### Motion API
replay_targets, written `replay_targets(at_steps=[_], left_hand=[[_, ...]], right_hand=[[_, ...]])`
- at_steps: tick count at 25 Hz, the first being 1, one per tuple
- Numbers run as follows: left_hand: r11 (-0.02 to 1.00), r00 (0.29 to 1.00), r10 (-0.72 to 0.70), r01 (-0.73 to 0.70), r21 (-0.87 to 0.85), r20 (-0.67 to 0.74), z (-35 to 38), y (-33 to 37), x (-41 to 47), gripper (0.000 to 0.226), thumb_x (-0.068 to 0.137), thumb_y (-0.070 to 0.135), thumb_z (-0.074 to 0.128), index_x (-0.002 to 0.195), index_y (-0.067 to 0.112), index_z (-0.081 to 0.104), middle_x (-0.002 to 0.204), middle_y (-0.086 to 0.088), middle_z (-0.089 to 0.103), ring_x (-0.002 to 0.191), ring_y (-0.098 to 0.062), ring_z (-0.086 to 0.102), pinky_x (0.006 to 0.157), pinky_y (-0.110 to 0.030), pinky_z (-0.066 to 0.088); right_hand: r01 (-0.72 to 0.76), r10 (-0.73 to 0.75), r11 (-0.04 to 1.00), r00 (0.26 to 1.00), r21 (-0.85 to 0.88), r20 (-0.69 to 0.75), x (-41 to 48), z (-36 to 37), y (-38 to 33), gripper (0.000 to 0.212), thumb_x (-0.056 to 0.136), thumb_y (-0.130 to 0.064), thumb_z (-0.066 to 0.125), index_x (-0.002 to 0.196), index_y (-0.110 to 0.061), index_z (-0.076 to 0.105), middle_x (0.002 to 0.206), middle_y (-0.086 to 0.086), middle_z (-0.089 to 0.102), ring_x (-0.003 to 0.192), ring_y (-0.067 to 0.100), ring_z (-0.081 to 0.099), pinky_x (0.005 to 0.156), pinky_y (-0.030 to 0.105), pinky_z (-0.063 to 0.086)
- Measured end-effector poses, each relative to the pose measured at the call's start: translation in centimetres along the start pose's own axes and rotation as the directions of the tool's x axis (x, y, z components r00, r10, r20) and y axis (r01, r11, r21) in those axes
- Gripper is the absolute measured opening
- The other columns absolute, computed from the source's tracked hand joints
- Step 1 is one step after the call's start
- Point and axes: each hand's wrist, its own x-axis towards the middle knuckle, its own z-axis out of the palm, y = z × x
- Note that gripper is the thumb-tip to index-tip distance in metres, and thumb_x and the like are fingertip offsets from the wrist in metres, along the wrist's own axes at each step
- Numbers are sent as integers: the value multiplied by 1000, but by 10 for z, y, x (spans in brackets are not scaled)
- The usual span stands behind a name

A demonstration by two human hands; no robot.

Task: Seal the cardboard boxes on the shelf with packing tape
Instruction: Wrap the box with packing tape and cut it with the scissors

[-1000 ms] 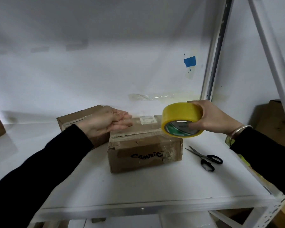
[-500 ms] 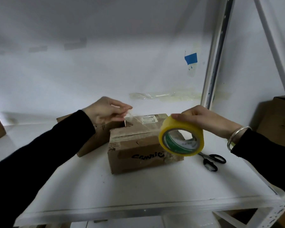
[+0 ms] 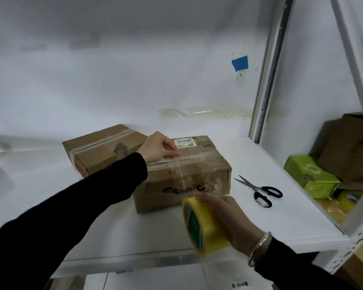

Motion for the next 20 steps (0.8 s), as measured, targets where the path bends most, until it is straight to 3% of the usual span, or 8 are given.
replay_targets(at_steps=[2, 5, 10, 14, 17, 20], left_hand=[[999, 996, 33, -31, 22, -89, 11, -14, -1, 6, 73, 4, 77, 75, -1, 75, 54, 9, 65, 47, 4, 58, 53, -9, 46], [1000, 983, 3, -2, 8, -181, 21, -29, -1, 11, 71, 10, 79, 78, 1, 76, 64, 4, 68, 54, 2, 59, 63, -18, 53], [997, 990, -10, -1, -80, -140, 14, -33, 8, 9, 70, 10, 79, 77, 5, 76, 52, 13, 66, 51, 2, 59, 56, -10, 47], [992, 994, -48, 37, -119, -94, 13, -41, 10, 6, 70, 11, 80, 72, 14, 75, 54, 14, 67, 56, 2, 62, 64, -13, 50], [999, 996, -12, 9, -34, -92, 16, -46, 9, 5, 70, 15, 80, 74, 14, 77, 55, 16, 67, 57, 5, 60, 70, -22, 49], [995, 988, 58, -45, 91, -142, 27, -40, -5, 7, 74, 19, 77, 77, 13, 76, 68, 14, 65, 65, 17, 57, 68, -8, 40]], right_hand=[[3, -3, 1000, 1000, 31, -16, -1, 10, 1, 24, 85, -34, 63, 72, -15, 56, 69, 3, 60, 56, 13, 58, 46, 18, 48], [12, -10, 999, 999, 50, -38, 1, 18, -3, 26, 85, -34, 63, 68, -16, 55, 68, 2, 57, 56, 13, 56, 42, 15, 46], [2, 2, 996, 999, 89, -51, 0, 21, -8, 28, 85, -34, 63, 67, -14, 54, 67, 3, 55, 55, 13, 54, 39, 15, 44], [4, 1, 994, 999, 113, -44, -2, 25, -12, 31, 85, -34, 63, 67, -10, 55, 66, 4, 54, 51, 12, 53, 36, 12, 43], [-11, 15, 997, 999, 72, -50, 0, 29, -8, 29, 83, -39, 63, 71, -12, 58, 72, 3, 58, 60, 13, 57, 46, 18, 47], [-47, 50, 997, 998, 67, -49, 2, 30, 4, 30, 81, -42, 64, 85, -13, 58, 87, 4, 61, 75, 17, 59, 61, 26, 46]])
